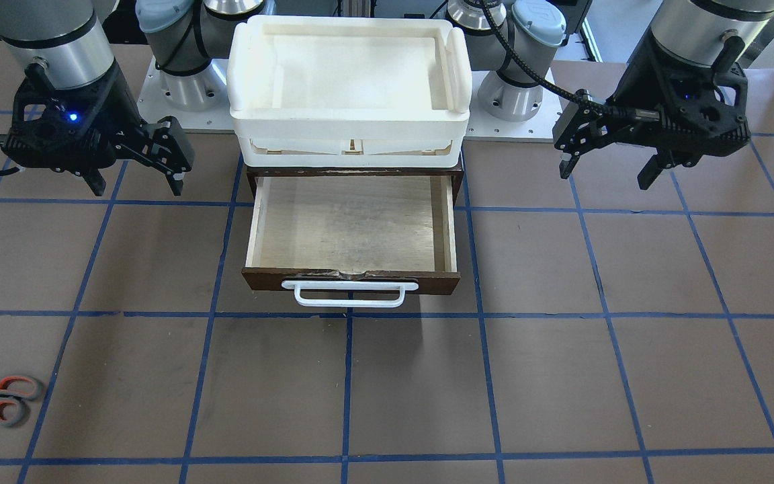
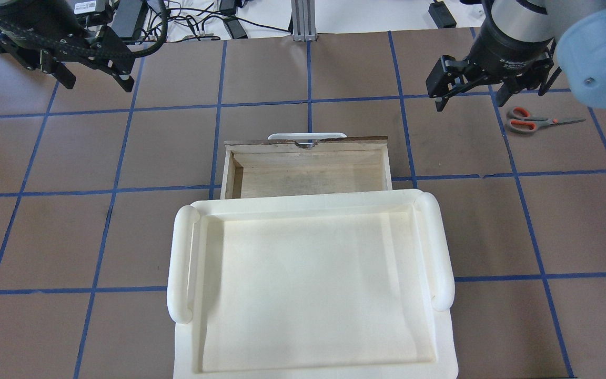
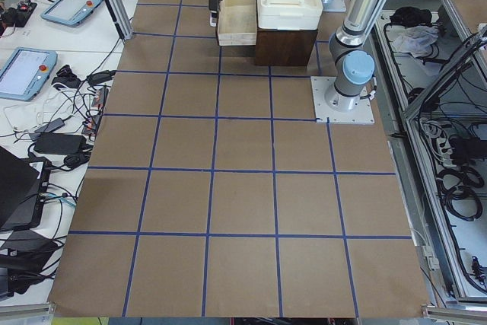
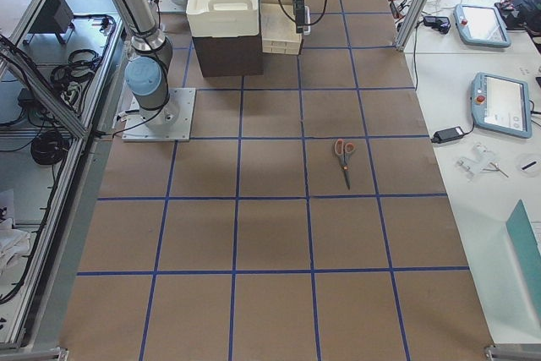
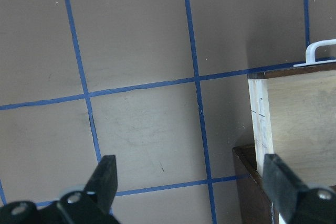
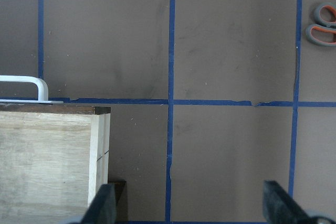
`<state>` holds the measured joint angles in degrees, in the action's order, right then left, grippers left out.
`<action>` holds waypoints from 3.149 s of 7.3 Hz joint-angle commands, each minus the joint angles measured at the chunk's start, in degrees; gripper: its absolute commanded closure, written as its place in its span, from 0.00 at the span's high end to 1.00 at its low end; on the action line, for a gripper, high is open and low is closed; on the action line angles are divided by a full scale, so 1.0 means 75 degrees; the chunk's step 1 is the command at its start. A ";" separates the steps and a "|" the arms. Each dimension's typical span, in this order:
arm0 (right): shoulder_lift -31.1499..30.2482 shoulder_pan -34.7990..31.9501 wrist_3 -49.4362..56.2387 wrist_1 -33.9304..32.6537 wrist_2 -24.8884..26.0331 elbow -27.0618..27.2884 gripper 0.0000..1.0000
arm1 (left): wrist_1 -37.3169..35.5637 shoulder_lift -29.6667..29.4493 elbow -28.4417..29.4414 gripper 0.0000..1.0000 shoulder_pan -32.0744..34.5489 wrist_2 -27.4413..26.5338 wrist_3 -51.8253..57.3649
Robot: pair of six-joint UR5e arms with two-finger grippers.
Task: Put scissors in drawer and close it
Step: 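Move the right gripper toward the grey-orange scissors on the table, then lower the right gripper over the scissors handles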
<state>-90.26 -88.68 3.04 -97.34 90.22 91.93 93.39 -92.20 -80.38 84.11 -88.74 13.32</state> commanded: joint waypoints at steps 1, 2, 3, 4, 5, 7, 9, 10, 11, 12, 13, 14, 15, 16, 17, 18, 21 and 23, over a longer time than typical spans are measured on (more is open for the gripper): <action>0.0011 0.0000 0.0016 -0.0017 -0.0006 0.0000 1.00 | 0.0005 0.0012 -0.0017 1.00 0.0001 -0.0004 -0.0006; -0.0001 0.0000 0.0040 0.0006 0.0005 0.0000 1.00 | 0.0005 0.0012 -0.0017 1.00 0.0001 0.0008 -0.0006; 0.0011 0.0035 0.0005 -0.0156 -0.0041 -0.0012 1.00 | 0.0005 0.0012 -0.0017 1.00 0.0001 0.0008 -0.0006; 0.0011 0.0035 0.0086 -0.0157 -0.0018 0.0000 1.00 | 0.0005 0.0012 -0.0017 1.00 0.0001 -0.0004 -0.0006; -0.0024 0.0035 0.0075 -0.0065 -0.0006 0.0000 1.00 | 0.0005 0.0012 -0.0017 1.00 0.0001 0.0008 -0.0006; -0.0165 0.0035 0.0075 -0.0064 0.0878 0.0000 1.00 | 0.0005 0.0035 -0.0017 1.00 -0.0011 0.0055 -0.0006; -0.0141 0.0035 0.0087 -0.0239 0.1622 0.0000 1.00 | 0.0005 0.0047 -0.0052 1.00 -0.0081 0.0113 -0.0006; -0.0118 0.0035 0.0098 -0.0286 0.1623 0.0000 1.00 | -0.0030 -0.0011 -0.0052 1.00 -0.0104 0.0148 -0.0018; -0.0106 0.0070 0.0110 -0.0298 0.1599 0.0000 1.00 | -0.0065 -0.0069 -0.0052 1.00 -0.0093 0.0137 -0.0018; -0.0095 0.0117 0.0505 -0.0379 0.1588 -0.0012 1.00 | -0.0054 -0.0047 -0.0064 1.00 -0.0093 0.0114 -0.0018; -0.0036 0.0175 0.1054 -0.0438 0.1587 -0.0012 1.00 | -0.0030 -0.0012 -0.0064 1.00 -0.0116 0.0113 -0.0018; 0.0092 0.0431 0.1756 -0.0404 0.1576 0.0000 1.00 | -0.0019 -0.0011 -0.0064 1.00 -0.0221 0.0137 -0.0018; 0.0128 0.0770 0.2737 -0.0415 0.1065 -0.0012 1.00 | -0.0019 -0.0011 -0.0064 1.00 -0.0222 0.0125 -0.0018; 0.0140 0.1249 0.3559 -0.0369 0.0608 0.0000 1.00 | -0.0007 0.0000 -0.0064 1.00 -0.0222 0.0125 -0.0018; 0.0326 0.1683 0.4716 -0.0357 0.0476 0.0000 1.00 | 0.0005 0.0035 -0.0064 1.00 -0.0222 0.0102 -0.0018; 0.0617 0.2036 0.6073 -0.0368 0.0463 0.0000 1.00 | 0.0005 0.0047 -0.0064 1.00 -0.0222 0.0102 -0.0018; 0.1578 0.2379 0.7223 -0.0613 0.0287 0.0000 1.00 | 0.0005 0.0024 -0.0064 1.00 -0.0210 0.0113 -0.0018; 0.2258 0.2402 0.8967 -0.1336 0.0159 -0.0012 1.00 | -0.0007 0.0036 -0.0076 1.00 -0.0222 0.0125 -0.0018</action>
<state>-76.41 -70.82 61.36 -103.69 92.17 91.89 93.37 -91.97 -80.88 82.50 -87.87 13.19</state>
